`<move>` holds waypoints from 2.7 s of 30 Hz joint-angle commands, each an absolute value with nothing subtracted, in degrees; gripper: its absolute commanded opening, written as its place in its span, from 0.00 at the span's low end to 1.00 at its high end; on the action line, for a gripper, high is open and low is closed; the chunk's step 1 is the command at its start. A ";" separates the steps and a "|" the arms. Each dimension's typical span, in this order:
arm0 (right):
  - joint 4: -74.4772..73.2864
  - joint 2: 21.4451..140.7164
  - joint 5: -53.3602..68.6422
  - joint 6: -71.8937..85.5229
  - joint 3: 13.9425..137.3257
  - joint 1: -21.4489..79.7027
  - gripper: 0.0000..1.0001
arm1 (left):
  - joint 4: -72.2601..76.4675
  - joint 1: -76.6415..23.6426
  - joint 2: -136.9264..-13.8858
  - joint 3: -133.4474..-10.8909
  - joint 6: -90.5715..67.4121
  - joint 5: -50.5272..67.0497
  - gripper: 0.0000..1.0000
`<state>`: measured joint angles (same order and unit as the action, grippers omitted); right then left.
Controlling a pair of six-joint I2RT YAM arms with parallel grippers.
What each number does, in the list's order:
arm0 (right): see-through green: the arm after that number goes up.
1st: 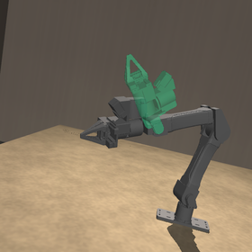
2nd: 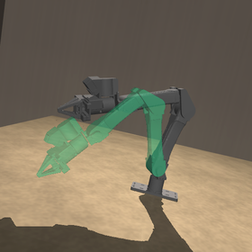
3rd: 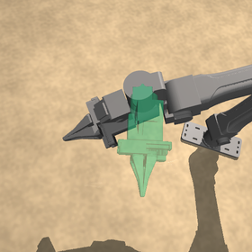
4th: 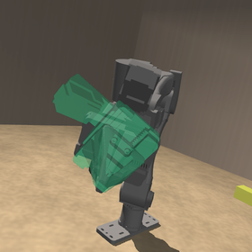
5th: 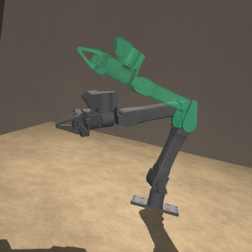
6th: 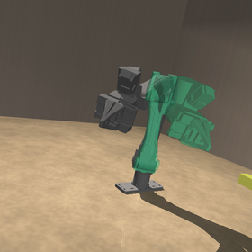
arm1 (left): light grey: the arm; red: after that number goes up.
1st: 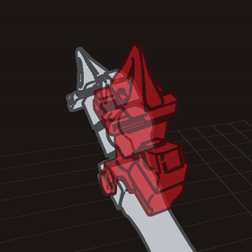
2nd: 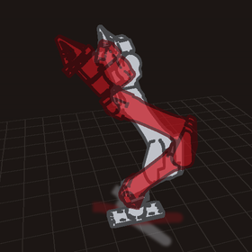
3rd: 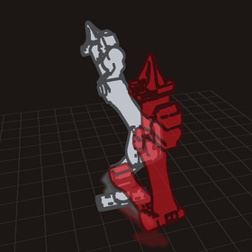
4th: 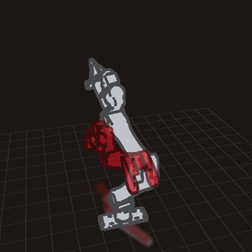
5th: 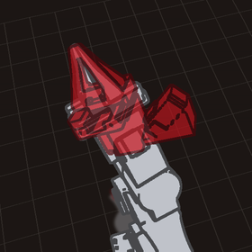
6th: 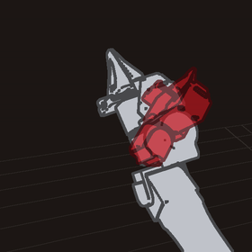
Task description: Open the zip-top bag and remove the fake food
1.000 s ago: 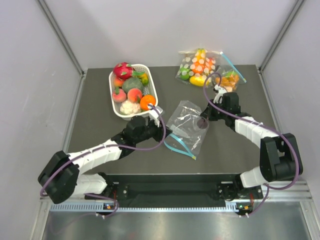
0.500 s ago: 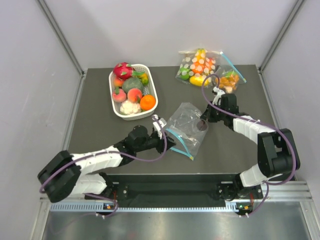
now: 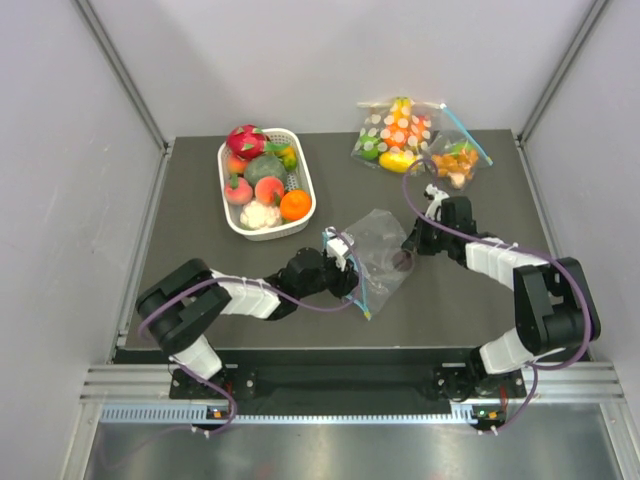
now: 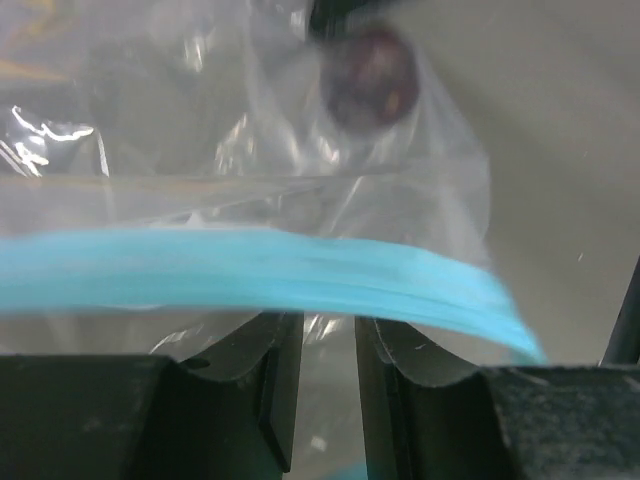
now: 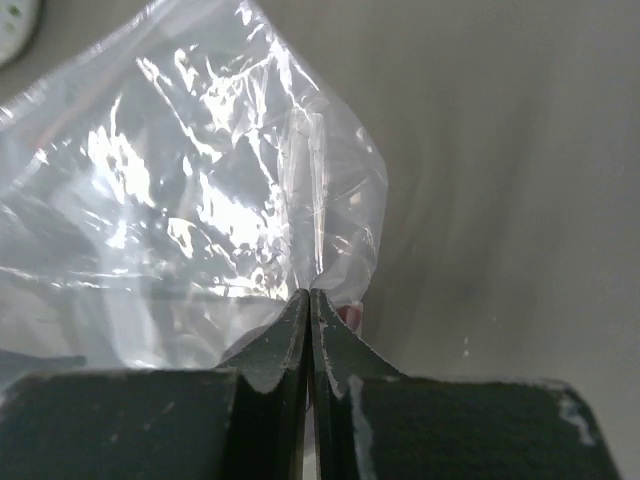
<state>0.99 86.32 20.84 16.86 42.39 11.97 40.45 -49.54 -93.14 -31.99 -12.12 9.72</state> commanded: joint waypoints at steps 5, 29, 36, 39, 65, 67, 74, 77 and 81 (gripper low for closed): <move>4.21 84.11 20.92 19.07 37.01 14.32 0.01 | 52.12 -51.77 -98.69 -37.79 -13.18 9.49 0.32; -0.81 70.39 14.24 20.30 29.88 15.91 0.64 | 57.66 -51.94 -102.13 -35.77 -13.80 13.27 0.33; 3.78 75.23 16.43 21.00 29.88 15.91 0.56 | 57.83 -52.03 -102.48 -36.04 -13.54 14.94 0.33; 4.13 76.72 17.75 21.27 29.88 15.91 0.43 | 58.10 -52.03 -103.18 -36.82 -13.80 15.55 0.33; 4.31 74.97 20.13 22.24 26.90 15.91 0.00 | 68.55 -54.67 -114.96 -43.60 -18.81 17.32 0.38; 4.13 74.62 20.13 22.24 26.72 15.91 0.00 | 68.47 -54.67 -114.52 -42.89 -18.28 16.35 0.37; 4.04 73.74 20.39 22.24 26.37 15.91 0.00 | 67.59 -54.67 -114.34 -42.01 -16.61 14.15 0.31; 4.04 73.83 20.57 22.24 26.28 15.91 0.00 | 67.06 -54.84 -115.40 -43.50 -16.61 15.46 0.31; 4.04 73.83 20.83 22.24 26.19 15.91 0.00 | 65.57 -55.81 -116.28 -45.79 -15.74 15.56 0.32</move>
<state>4.62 75.13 17.61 21.67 26.98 15.20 64.60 -54.78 -114.93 -42.72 -17.61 15.77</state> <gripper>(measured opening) 0.004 0.320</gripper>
